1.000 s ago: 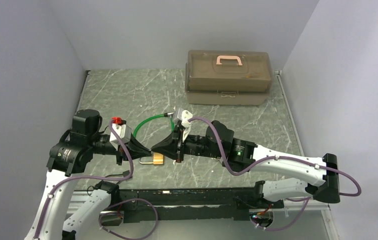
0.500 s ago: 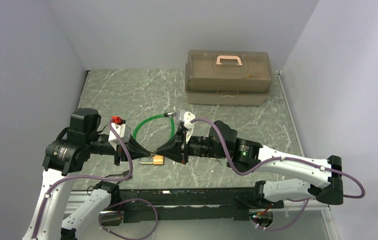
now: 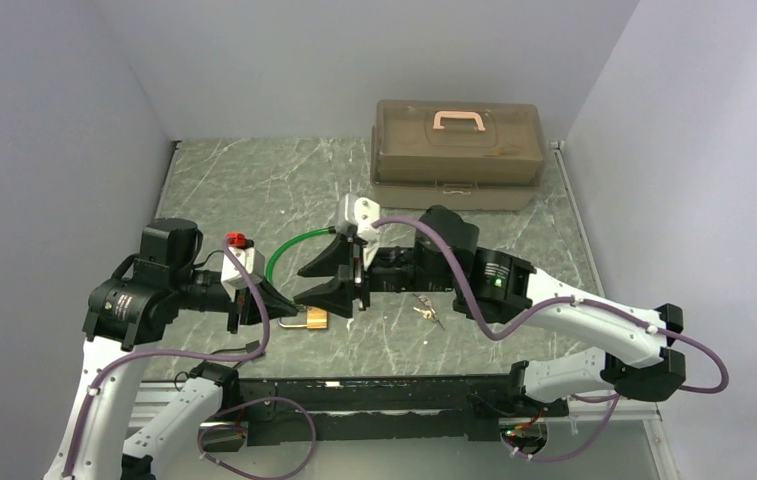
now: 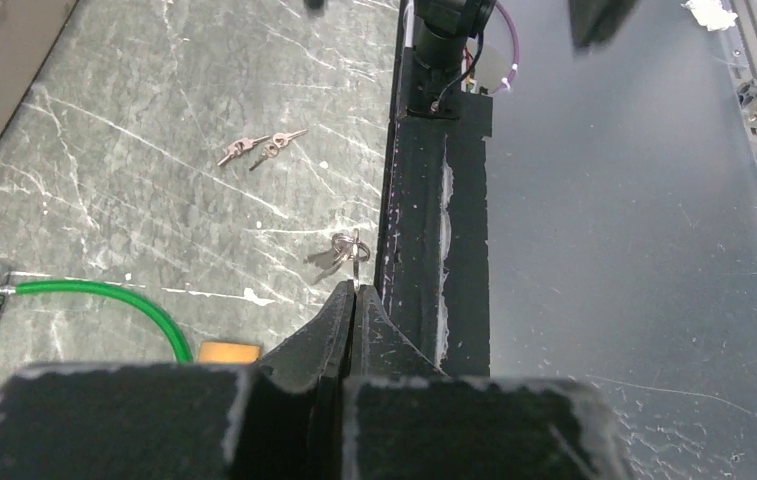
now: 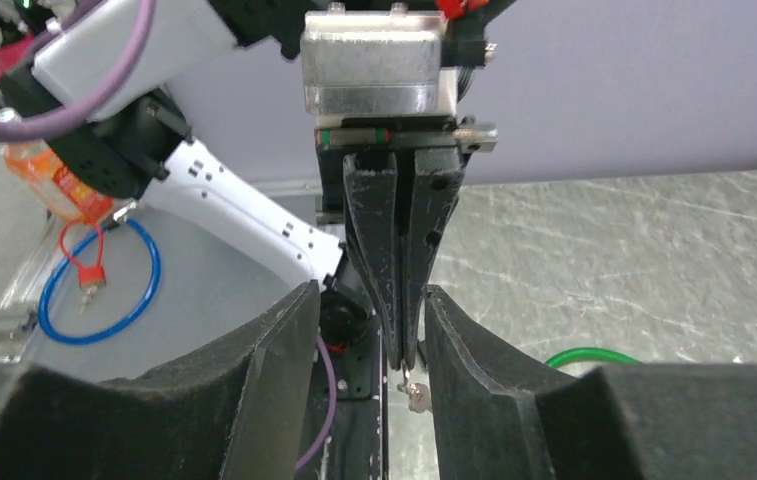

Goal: Unlock with the key
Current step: Pick up the key from the center of the board.

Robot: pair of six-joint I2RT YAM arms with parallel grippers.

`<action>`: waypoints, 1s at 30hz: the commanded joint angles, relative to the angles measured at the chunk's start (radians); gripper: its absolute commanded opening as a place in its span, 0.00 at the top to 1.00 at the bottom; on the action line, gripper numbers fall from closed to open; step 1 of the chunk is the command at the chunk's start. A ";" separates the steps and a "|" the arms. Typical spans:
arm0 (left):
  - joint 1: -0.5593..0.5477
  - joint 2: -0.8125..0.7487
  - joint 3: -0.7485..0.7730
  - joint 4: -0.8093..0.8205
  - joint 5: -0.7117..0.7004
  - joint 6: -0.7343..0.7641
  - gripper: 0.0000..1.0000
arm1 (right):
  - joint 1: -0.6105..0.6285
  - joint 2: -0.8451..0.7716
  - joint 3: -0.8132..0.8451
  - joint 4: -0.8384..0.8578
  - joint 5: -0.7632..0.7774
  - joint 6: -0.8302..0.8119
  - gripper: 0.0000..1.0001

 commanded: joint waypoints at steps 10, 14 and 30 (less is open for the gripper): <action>0.001 0.016 0.100 -0.082 0.016 0.060 1.00 | -0.020 0.073 0.049 -0.211 -0.119 -0.076 0.55; 0.001 0.018 0.106 -0.084 0.023 0.062 1.00 | -0.021 0.086 0.060 -0.222 -0.122 -0.076 0.57; 0.001 0.026 0.100 -0.091 0.030 0.066 1.00 | -0.056 0.138 0.091 -0.204 -0.194 -0.091 0.72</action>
